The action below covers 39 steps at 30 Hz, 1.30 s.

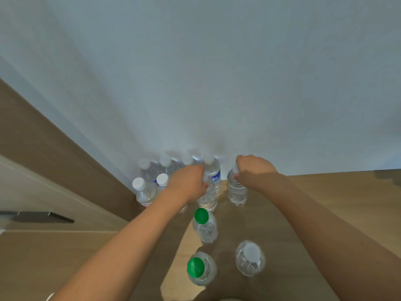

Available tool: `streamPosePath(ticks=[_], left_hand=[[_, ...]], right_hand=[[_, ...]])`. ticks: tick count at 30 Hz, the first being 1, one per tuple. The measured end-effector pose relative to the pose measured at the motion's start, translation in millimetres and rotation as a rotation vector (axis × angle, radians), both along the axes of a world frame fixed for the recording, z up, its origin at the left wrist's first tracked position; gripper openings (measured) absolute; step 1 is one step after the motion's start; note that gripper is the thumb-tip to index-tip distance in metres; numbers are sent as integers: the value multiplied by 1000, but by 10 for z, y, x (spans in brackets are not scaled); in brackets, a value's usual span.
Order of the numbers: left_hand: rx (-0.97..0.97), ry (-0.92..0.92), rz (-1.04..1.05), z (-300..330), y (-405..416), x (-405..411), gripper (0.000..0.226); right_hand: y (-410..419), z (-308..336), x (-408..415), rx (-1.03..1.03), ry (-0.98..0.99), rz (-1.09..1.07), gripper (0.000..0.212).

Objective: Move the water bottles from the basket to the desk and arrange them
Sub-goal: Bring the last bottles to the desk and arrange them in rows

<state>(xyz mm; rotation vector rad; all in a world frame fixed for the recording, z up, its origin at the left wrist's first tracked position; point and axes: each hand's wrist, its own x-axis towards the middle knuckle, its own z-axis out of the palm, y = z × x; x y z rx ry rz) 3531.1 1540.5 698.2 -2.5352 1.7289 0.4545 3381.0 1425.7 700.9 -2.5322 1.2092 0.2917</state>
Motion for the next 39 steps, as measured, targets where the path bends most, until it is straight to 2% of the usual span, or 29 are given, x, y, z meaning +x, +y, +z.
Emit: streamPosePath(ticks=[7,17,23,27,33,39], left_hand=[[-53,59,115,-43,127,115,31],[-38,-22,123,-27,202,203,26],[-46,-24,134,-35,231,229,24],[-58,-9,137,-37,247,231,25],[-74,6,151,-32,242,225,28],[-58,16,156,-41,216,222,29]], right_hand=[[108,29,15,-47,39,78,23],[335,190,180,-19,-57,102,13],[394,140,331,-42,-112,118,20],[408,103,397,-35,-108,170,33],[502,108,382,-159,-190,237,33],[494,87,403,-133,-167,230,34]])
